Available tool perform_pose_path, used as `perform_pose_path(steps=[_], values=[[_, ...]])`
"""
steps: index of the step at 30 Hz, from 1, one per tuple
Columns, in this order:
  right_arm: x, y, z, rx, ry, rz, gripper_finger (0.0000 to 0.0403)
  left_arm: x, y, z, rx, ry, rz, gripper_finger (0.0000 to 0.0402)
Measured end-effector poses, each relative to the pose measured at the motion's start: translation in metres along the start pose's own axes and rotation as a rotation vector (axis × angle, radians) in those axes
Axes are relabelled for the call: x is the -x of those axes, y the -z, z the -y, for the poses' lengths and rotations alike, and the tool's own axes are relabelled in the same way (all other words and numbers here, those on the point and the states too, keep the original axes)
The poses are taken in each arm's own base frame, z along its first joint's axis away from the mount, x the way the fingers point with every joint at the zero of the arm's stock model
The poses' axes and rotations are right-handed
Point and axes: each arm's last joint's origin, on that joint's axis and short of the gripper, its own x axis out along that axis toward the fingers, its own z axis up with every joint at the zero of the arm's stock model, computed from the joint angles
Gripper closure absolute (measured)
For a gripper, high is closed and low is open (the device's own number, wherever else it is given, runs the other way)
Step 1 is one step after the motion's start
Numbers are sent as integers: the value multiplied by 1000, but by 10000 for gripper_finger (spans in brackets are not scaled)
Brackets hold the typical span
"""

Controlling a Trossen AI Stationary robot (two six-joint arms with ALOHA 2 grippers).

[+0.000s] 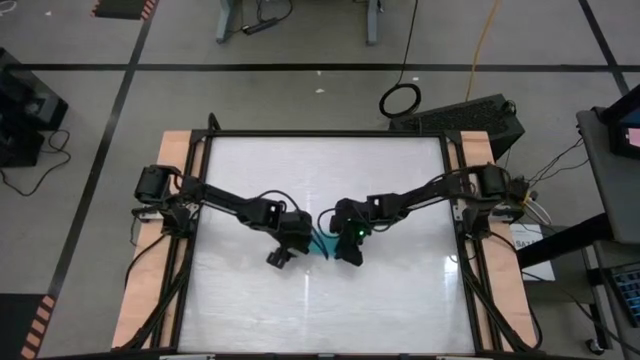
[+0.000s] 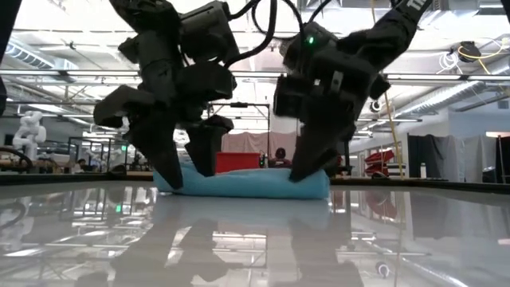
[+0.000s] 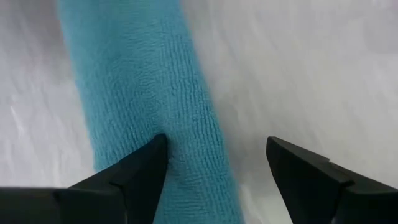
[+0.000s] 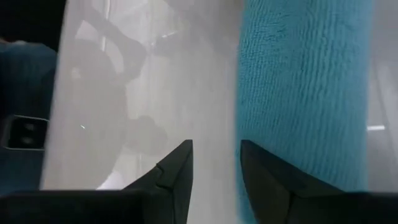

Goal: Roll towel
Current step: Roll the blue towel, then return to Home Position

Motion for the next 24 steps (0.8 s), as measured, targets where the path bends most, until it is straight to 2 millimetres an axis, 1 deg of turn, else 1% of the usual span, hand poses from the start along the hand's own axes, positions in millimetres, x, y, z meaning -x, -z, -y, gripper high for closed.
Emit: perform_pose_path(steps=[3,7,10,13,17,18,24], values=[[18,-7,-9,3,-14,44,278,10,-7,-1,1,-1,-15,123],[42,-15,-24,39,-41,110,277,30,-19,-3,-6,-23,7,123],[62,-20,-36,77,-55,162,277,48,-27,-4,-10,-42,30,123],[84,-22,-47,113,-62,206,277,70,-34,-3,-14,-77,69,123],[118,-19,-65,185,-23,281,277,101,-33,-3,27,-144,121,123],[127,-18,-70,208,-12,309,277,112,-32,-3,39,-166,146,123],[189,-2,-95,313,88,470,277,168,-16,-9,131,-273,261,123]])
